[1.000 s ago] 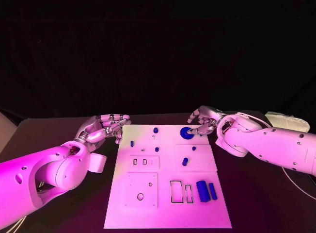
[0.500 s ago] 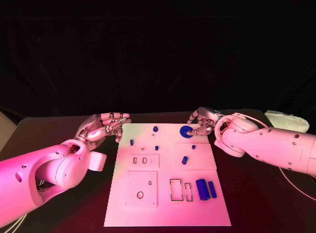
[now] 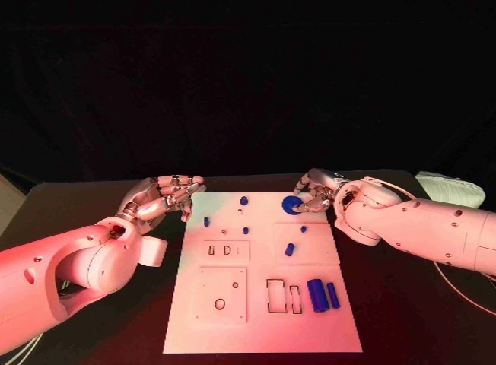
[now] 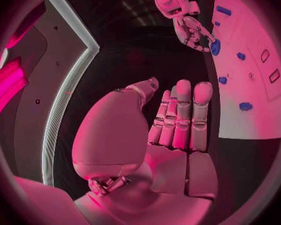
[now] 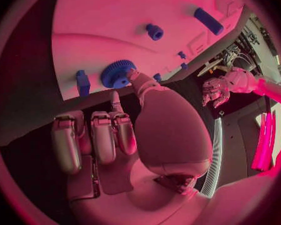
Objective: Assemble the parts on the task board
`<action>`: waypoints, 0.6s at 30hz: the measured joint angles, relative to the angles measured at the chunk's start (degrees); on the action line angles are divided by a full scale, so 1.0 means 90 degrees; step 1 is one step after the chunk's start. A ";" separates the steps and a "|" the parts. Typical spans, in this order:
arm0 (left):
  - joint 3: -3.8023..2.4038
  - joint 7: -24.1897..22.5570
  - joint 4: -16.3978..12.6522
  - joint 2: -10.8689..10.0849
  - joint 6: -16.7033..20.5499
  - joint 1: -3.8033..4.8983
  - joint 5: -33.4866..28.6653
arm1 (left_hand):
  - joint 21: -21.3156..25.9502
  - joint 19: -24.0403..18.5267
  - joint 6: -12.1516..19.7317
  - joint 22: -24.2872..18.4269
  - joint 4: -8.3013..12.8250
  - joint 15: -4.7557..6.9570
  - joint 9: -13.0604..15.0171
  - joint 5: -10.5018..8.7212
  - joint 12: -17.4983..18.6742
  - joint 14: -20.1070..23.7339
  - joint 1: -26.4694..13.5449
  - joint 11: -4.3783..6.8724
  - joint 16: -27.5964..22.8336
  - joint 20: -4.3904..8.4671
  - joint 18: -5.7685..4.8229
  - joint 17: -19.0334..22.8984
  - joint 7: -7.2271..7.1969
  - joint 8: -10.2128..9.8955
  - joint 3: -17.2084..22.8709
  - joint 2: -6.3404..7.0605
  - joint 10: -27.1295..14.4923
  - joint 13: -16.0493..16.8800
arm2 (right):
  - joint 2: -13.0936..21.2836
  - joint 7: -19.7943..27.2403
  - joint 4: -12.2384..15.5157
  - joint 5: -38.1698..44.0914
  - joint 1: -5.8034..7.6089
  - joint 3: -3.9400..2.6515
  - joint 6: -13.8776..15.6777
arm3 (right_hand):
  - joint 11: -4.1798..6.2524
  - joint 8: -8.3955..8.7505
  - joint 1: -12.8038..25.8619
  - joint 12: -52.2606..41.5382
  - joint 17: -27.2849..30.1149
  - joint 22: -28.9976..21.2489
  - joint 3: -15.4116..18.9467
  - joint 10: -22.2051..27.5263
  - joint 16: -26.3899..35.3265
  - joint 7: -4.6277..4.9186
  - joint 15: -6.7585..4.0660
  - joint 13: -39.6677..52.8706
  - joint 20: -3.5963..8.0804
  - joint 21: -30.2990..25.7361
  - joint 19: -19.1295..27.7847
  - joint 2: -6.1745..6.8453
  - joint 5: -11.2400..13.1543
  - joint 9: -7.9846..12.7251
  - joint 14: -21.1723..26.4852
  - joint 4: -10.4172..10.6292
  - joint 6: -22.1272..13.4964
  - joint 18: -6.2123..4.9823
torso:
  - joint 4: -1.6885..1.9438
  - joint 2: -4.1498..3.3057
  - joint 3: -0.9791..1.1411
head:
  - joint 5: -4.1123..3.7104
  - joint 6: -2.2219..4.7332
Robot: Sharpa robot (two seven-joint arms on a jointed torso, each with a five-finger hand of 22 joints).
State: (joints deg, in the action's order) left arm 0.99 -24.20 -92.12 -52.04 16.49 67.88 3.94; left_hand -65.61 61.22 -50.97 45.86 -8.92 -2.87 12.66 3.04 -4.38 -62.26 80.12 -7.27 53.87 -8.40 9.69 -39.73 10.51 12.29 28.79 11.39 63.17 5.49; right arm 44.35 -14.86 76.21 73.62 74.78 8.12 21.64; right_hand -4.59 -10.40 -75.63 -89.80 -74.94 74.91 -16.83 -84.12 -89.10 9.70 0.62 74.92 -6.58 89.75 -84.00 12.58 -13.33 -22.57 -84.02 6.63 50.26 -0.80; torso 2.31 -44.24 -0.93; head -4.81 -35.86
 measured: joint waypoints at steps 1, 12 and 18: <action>0.0000 0.0000 0.0001 0.0002 0.0000 0.0000 0.0000 | 0.0000 0.0000 0.0000 0.0000 0.0002 0.0000 0.0000 0.0000 0.0000 0.0000 0.0000 0.0000 0.0000 0.0000 0.0000 0.0001 0.0000 0.0000 0.0002 0.0000 0.0000 0.0000 | -0.0009 -0.0002 -0.0011 0.0000 -0.0004 0.0000 0.0000 | 0.0000 0.0000 0.0000 0.0000 0.0000 0.0000 0.0002 0.0000 0.0000 0.0000 0.0000 0.0000 0.0000 0.0000 0.0000 0.0000 0.0000 0.0000 0.0000 0.0002 0.0000 0.0000 | 0.0002 0.0000 0.0000 | -0.0010 -0.0004; 0.0000 0.0004 0.0006 0.0006 0.0000 0.0000 0.0000 | 0.0000 0.0000 0.0000 -0.0001 0.0017 0.0000 -0.0001 0.0000 0.0000 0.0000 0.0000 0.0000 0.0000 0.0000 0.0000 0.0007 0.0000 0.0000 0.0017 0.0000 0.0000 0.0000 | -0.0099 -0.0006 -0.0091 -0.0018 -0.0054 0.0002 -0.0024 | 0.0000 -0.0025 -0.0024 0.0000 0.0001 -0.0001 0.0018 0.0000 0.0000 0.0000 0.0000 -0.0001 0.0000 -0.0001 0.0000 -0.0026 -0.0048 0.0001 0.0000 0.0018 0.0000 0.0000 | 0.0007 -0.0001 -0.0001 | -0.0012 -0.0043; 0.0000 0.0005 0.0009 0.0006 0.0001 0.0000 0.0000 | 0.0000 0.0000 0.0000 -0.0001 0.0017 0.0000 -0.0001 0.0000 0.0000 0.0000 0.0000 0.0000 0.0000 0.0000 0.0000 0.0007 0.0000 0.0000 0.0017 0.0000 0.0000 0.0000 | -0.0108 -0.0006 -0.0125 -0.0022 -0.0057 -0.0003 -0.0026 | 0.0001 -0.0055 -0.0075 0.0000 0.0001 0.0004 -0.0036 0.0000 0.0000 -0.0007 0.0000 -0.0001 0.0000 -0.0001 0.0000 -0.0126 -0.0112 0.0000 0.0000 0.0072 0.0076 -0.0001 | 0.0003 -0.0001 0.0000 | -0.0008 -0.0062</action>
State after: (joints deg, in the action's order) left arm 0.99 -24.16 -92.04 -51.98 16.50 67.88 3.94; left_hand -65.61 61.22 -50.97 45.84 -8.77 -2.87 12.65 3.04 -4.37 -62.25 80.13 -7.27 53.87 -8.40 9.69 -39.67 10.51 12.29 28.94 11.39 63.17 5.50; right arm 43.37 -14.91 75.09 73.42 74.26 8.09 21.41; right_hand -4.59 -10.90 -76.31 -89.80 -74.93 74.95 -17.15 -84.12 -89.10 9.64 0.61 74.91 -6.58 89.75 -84.00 11.45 -14.34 -22.57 -84.02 7.28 50.95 -0.80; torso 2.33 -44.24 -0.93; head -4.88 -36.42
